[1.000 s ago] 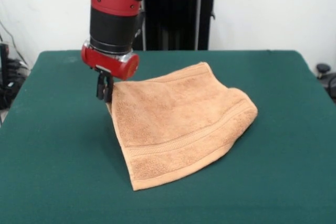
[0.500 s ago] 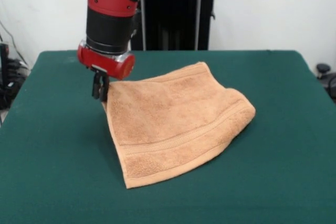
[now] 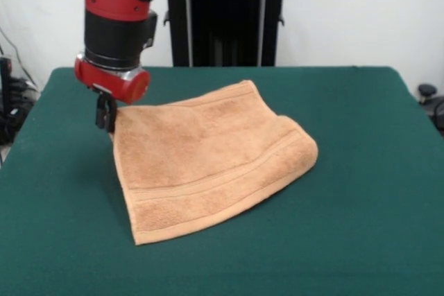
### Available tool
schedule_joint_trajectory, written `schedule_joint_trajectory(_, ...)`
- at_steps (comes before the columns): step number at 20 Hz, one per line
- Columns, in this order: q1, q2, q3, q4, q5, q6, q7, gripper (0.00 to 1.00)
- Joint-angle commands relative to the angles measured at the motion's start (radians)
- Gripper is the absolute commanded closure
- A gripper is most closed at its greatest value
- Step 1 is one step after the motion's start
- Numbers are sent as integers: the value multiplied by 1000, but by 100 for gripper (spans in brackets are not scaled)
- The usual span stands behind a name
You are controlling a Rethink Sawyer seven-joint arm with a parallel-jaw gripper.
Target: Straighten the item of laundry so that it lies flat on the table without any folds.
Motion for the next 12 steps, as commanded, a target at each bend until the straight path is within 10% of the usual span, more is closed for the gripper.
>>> schedule_joint_trajectory(1,-24,28,137,66,-66,104,-297,100)
schedule_joint_trajectory(12,-66,39,156,80,-120,88,-284,100)
